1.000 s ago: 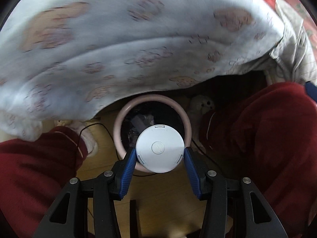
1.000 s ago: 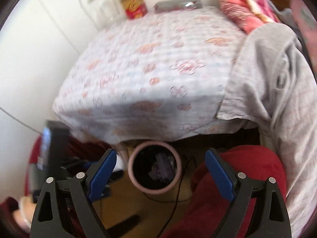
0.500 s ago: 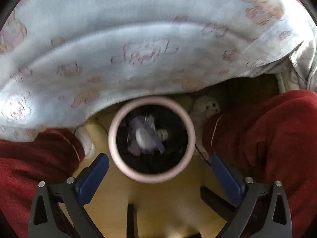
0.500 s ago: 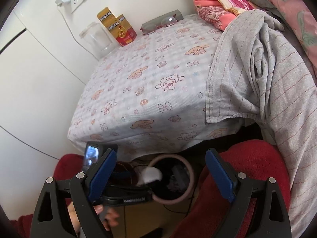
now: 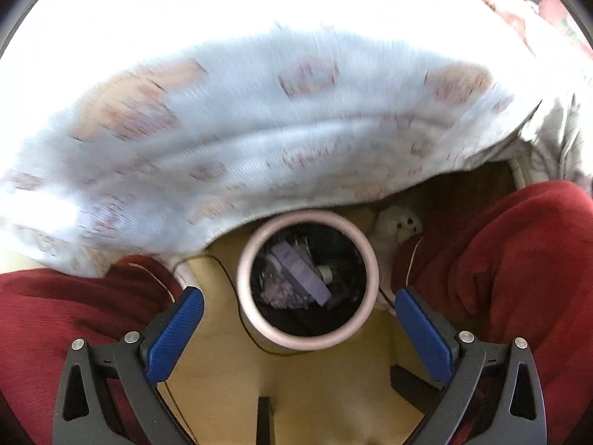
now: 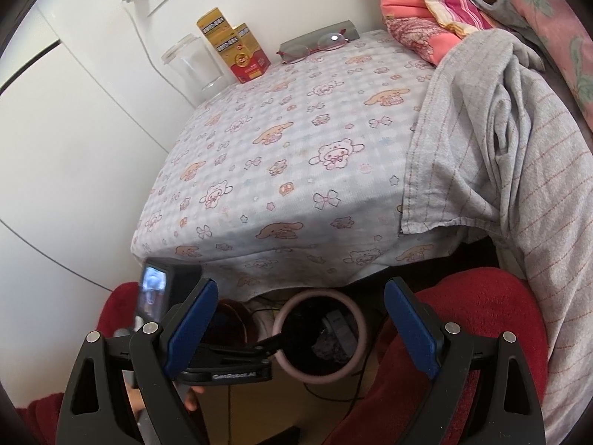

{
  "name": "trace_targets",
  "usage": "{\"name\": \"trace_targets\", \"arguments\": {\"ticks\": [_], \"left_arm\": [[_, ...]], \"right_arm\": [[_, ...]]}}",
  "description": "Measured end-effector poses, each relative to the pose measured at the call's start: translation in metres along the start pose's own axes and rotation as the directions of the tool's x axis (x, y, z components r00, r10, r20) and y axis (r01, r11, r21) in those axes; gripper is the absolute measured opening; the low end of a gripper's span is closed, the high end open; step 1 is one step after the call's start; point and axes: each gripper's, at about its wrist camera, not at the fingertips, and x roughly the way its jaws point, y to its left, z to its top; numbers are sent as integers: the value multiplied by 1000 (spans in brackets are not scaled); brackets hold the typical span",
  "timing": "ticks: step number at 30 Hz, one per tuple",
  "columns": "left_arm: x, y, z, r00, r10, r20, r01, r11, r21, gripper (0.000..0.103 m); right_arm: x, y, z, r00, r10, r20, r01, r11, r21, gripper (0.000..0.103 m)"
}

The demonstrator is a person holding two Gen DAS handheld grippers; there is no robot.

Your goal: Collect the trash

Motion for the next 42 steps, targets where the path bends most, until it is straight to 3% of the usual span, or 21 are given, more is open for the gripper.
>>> {"name": "trace_targets", "arguments": {"ticks": [7,15,19,24,25,28,33,35,38,42], "left_arm": [[-40,16,-1,992,28,124,-24,999,-29,103],[-91,15,-9,944,54,326,-56,998,-4,103],[-118,13,-19,900,44,433,-54,998,11,103],[-148,9,-33,813,22,583,-58,997,44,103],[-155,9,-36,790,14,613,-58,997,52,103],[-167,8,-45,744,-9,668,-54,996,73,103],[-184,8,-55,682,-27,731,-47,996,81,103],[-189,8,-61,658,-25,753,-52,996,79,103],[-193,6,-66,632,-20,774,-66,995,80,103],[-196,5,-71,620,-26,784,-68,994,87,103]], "right_arm": [[3,10,0,1000,-13,-3,13,999,-47,90],[1,27,-2,999,-29,18,31,991,-129,93],[-8,39,-5,997,-30,67,42,982,-186,94],[-31,52,-8,984,-5,180,51,967,-251,96],[-38,55,-9,978,8,210,49,963,-265,96],[-57,61,-13,956,56,288,38,949,-313,103],[-81,75,-24,912,91,399,78,918,-388,103],[-85,79,-26,904,98,416,91,907,-411,103],[-86,85,-28,901,100,421,105,894,-436,103],[-84,91,-31,904,99,416,117,877,-465,103]]}}
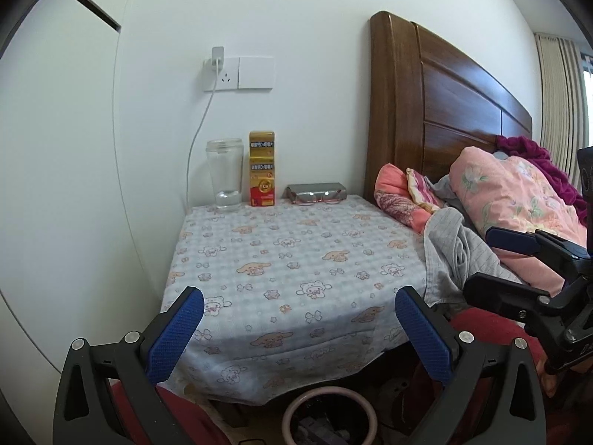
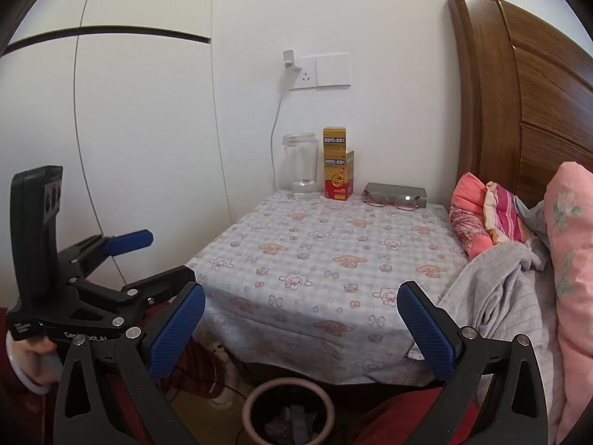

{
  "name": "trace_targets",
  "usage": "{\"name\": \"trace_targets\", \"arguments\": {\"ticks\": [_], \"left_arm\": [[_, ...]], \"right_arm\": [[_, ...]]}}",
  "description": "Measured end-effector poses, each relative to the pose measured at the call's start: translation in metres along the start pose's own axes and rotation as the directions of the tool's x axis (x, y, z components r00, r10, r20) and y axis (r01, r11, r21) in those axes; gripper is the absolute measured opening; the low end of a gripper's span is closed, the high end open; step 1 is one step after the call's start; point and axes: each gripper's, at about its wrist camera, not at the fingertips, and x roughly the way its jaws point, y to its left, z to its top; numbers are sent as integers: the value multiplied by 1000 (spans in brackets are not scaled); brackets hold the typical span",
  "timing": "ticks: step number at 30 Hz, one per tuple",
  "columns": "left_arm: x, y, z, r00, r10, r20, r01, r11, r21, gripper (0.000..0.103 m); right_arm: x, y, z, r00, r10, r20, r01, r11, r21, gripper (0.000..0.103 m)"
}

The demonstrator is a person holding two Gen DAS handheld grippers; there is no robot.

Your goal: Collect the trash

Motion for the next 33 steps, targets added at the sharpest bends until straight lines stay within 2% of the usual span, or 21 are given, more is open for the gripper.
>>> {"name": "trace_targets", "arguments": {"ticks": [10,33], "left_arm": [[-5,5,-3,1000,-6,7,6,1000,-29,103],[1,7,-4,999,-28,-23,28,1000,-15,103]], "right_arm": [[0,4,-3,1000,-1,-14,0,1000,-14,103],[2,4,-3,1000,3,-17,-3,1000,-7,103]]}}
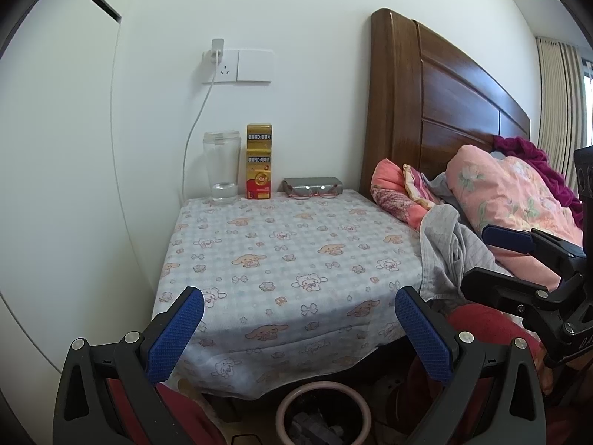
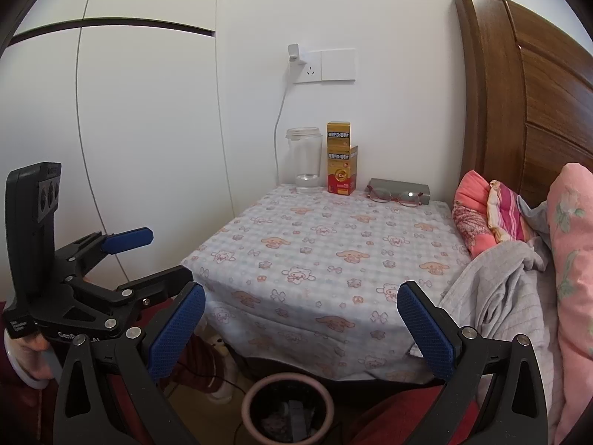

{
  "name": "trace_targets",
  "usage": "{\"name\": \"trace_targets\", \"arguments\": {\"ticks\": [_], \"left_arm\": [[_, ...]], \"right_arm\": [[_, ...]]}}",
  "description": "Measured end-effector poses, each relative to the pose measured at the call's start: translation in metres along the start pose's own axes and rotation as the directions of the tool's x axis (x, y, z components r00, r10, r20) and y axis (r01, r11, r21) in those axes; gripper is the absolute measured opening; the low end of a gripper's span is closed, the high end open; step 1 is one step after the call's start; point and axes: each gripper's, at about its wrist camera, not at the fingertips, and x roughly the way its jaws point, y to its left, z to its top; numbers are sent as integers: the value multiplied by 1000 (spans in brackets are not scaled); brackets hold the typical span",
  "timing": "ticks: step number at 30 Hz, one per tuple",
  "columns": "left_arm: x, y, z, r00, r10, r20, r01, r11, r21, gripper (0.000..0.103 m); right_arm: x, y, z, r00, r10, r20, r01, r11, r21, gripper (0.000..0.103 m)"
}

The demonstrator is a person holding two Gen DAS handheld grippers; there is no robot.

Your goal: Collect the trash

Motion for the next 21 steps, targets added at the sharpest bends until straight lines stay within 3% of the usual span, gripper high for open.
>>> {"name": "trace_targets", "arguments": {"ticks": [21], "left_arm": [[3,1,-1,1000,-7,-12,7,1000,6,103]], "right_arm": [[-2,-1,-1,1000,-2,0,2,1000,8,103]]}}
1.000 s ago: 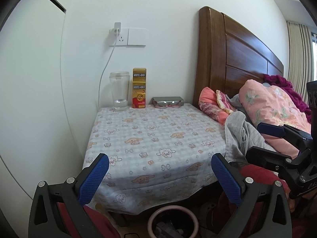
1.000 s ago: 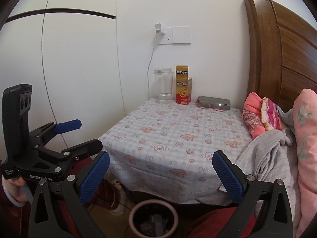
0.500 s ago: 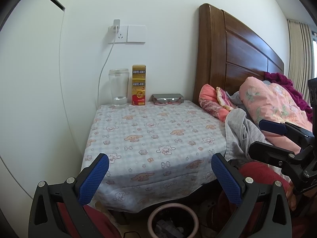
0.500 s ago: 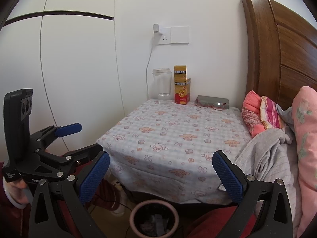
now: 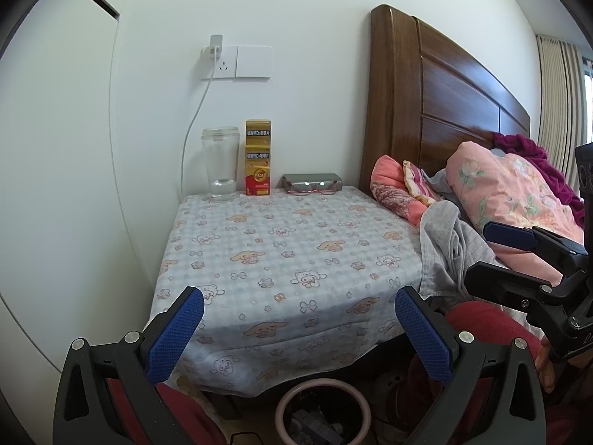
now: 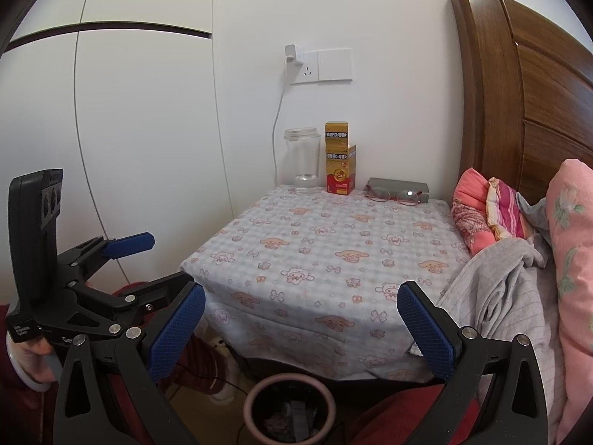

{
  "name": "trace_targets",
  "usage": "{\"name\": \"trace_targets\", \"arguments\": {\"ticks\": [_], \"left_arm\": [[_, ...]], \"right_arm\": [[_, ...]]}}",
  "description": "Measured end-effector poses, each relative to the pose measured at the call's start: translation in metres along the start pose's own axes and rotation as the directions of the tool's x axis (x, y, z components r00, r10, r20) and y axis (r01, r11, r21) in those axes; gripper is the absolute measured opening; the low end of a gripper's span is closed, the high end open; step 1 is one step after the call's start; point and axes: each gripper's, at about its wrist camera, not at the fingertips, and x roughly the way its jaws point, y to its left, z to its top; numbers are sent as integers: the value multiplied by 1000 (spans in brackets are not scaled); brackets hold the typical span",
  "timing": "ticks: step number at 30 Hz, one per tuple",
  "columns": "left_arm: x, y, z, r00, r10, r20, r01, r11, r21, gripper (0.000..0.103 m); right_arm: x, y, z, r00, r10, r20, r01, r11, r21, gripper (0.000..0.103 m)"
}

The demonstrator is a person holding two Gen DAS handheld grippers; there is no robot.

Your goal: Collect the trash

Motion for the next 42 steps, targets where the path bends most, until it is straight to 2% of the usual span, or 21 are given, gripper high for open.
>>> {"name": "trace_targets", "arguments": {"ticks": [9,31,42], "left_arm": [[-3,2,-2,999,-35,10,35,999,-11,103],[-4,-3,-2,1000,3,9,-3,1000,-2,103],[-6,-3,-1,999,-37,15,37,999,17,103]], "right_arm": [[0,1,0,1000,-2,0,2,1000,2,103],[1,5,-1,1000,-2,-2,2,1000,3,103],[0,6,-2,1000,-4,-2,4,1000,4,103]]}}
